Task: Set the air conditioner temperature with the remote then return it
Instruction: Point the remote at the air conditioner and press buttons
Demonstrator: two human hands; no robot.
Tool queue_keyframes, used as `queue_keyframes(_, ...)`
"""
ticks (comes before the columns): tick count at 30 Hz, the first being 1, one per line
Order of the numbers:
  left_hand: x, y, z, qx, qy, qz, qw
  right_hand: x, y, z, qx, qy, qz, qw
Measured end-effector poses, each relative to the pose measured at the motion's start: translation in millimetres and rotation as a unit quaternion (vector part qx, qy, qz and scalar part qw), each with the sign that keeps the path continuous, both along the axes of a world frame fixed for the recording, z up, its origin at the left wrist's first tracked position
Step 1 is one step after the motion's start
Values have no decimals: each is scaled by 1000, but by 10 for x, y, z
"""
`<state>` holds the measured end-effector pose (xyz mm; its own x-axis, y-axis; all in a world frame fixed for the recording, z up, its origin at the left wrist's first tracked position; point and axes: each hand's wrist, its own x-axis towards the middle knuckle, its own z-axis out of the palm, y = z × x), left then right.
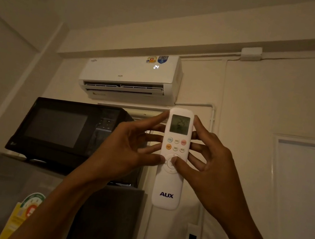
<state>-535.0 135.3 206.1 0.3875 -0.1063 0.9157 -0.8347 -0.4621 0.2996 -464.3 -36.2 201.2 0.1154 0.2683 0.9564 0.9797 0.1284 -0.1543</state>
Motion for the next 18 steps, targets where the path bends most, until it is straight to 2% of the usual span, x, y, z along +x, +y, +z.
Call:
queue_keyframes(10, 818, -496, -5, -4, 25, 36, 999, 858, -444, -8, -7, 26, -5, 1000)
queue_keyframes(18, 1354, -767, -191, -22, 54, 16, 998, 1336, -752, -165, -21, 49, -10, 999)
